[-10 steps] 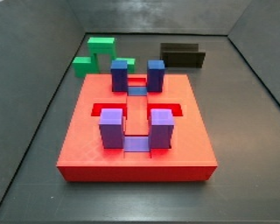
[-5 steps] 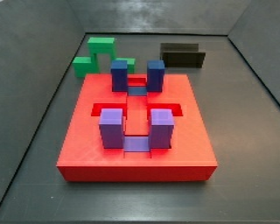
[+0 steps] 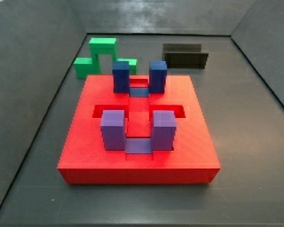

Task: Pick up the yellow object. Move up. Move to above the board. Insert the yellow object.
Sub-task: Insert the yellow object.

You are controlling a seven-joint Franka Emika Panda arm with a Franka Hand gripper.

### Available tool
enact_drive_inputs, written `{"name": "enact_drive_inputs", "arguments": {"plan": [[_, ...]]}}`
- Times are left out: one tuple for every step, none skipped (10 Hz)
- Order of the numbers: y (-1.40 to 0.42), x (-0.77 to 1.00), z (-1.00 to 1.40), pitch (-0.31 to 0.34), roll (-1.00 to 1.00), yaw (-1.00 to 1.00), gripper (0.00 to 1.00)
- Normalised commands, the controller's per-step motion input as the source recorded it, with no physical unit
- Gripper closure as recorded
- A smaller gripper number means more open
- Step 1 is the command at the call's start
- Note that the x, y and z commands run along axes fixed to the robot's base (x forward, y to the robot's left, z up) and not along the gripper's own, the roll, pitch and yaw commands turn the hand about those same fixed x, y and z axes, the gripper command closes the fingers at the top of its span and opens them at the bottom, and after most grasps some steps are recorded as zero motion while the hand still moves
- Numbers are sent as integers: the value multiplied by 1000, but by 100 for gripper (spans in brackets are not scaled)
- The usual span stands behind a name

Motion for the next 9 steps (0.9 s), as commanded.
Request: {"name": "enact_drive_inputs", "arguments": {"plan": [[0,0,0,4,0,0,100],[183,0,-6,0,-9,0,100],[0,343,-369,0,159,100,100],[-240,366,-331,36,440,320,100],[-334,240,-537,0,354,337,100],[-329,271,-457,0,400,303,100],[-303,286,-380,0,434,286,100],[-377,283,-646,64,303,49,100],[-100,46,-814,100,0,-123,100]]}}
